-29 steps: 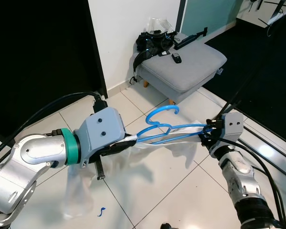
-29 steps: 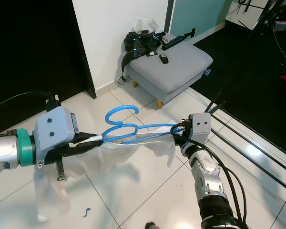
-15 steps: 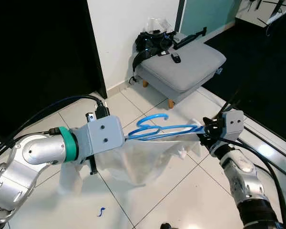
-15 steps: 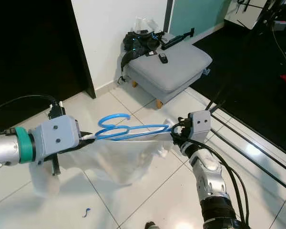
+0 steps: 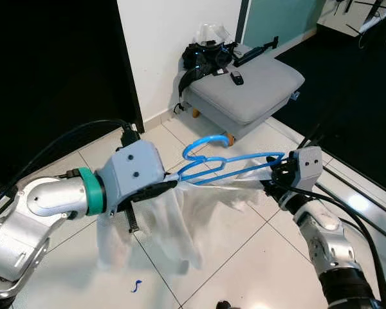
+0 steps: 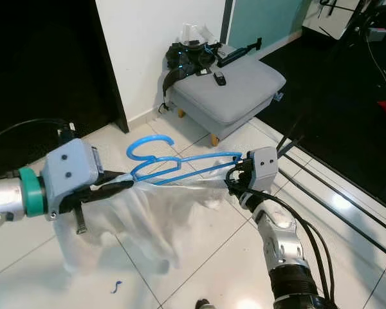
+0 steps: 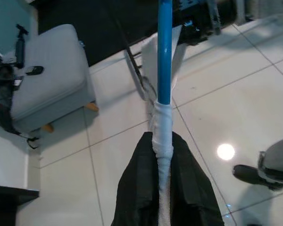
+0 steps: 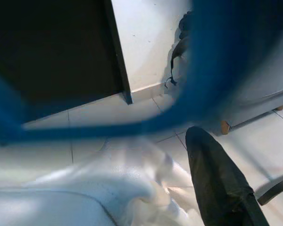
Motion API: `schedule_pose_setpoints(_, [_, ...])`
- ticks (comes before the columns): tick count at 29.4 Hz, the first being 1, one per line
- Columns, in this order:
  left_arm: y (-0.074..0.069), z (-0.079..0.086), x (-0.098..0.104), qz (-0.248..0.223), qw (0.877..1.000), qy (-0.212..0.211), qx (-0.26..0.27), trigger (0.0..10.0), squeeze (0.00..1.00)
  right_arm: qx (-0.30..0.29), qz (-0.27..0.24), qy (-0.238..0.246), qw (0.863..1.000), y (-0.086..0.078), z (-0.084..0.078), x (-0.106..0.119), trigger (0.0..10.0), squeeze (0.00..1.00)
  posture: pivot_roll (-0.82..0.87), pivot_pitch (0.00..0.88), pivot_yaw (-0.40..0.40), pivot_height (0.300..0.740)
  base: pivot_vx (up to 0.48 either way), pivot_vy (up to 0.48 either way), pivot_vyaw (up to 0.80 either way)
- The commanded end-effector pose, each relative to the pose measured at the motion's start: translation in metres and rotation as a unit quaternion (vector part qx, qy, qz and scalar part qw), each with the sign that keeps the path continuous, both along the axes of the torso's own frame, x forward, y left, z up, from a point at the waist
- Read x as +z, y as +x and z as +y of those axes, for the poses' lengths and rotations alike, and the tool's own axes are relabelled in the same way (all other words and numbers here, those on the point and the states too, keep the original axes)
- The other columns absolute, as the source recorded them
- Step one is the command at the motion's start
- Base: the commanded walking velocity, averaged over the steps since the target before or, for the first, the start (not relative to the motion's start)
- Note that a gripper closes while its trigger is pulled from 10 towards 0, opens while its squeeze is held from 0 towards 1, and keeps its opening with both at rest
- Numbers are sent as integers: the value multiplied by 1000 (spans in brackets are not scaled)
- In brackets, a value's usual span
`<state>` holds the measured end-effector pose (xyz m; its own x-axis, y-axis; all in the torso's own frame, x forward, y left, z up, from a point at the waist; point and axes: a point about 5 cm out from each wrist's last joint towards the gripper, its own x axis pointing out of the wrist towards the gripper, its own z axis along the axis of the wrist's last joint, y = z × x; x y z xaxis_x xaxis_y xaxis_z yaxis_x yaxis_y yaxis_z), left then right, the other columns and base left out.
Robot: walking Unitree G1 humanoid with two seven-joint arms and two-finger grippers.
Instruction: Hang hanger
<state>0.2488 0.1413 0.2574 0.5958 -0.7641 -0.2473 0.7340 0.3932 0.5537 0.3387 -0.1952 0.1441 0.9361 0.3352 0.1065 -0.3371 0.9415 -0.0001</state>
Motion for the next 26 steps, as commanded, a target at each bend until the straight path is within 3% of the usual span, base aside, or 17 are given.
schedule_pose_setpoints(1, [-7,0,0,-4,1000,11,-22,10000,0,-1,10,2,1000,-3,-1,-5,10000,0,-37,127,91,740,0,0,0])
schedule_pose_setpoints(3, [-11,1,-8,-2,998,47,-34,10000,0,-2,9,2,1000,-3,-1,-4,10000,0,-38,128,91,740,0,0,0])
schedule_pose_setpoints(9, [-12,6,-14,-1,995,87,-39,10000,0,-3,7,1,1000,-3,-2,-2,10000,0,-39,131,91,740,0,0,0])
schedule_pose_setpoints(20, [-4,9,-18,-20,994,109,-4,10000,0,4,3,0,1000,-4,1,1,10000,0,-43,136,91,740,0,0,0])
schedule_pose_setpoints(23, [2,15,-22,-36,989,144,24,10000,0,9,3,-7,1000,-5,1,1,10000,0,-42,138,91,740,0,0,0])
schedule_pose_setpoints(26, [5,18,-20,-42,988,145,37,10000,0,17,7,-23,1000,-6,2,-1,10000,0,-42,138,91,740,0,0,0])
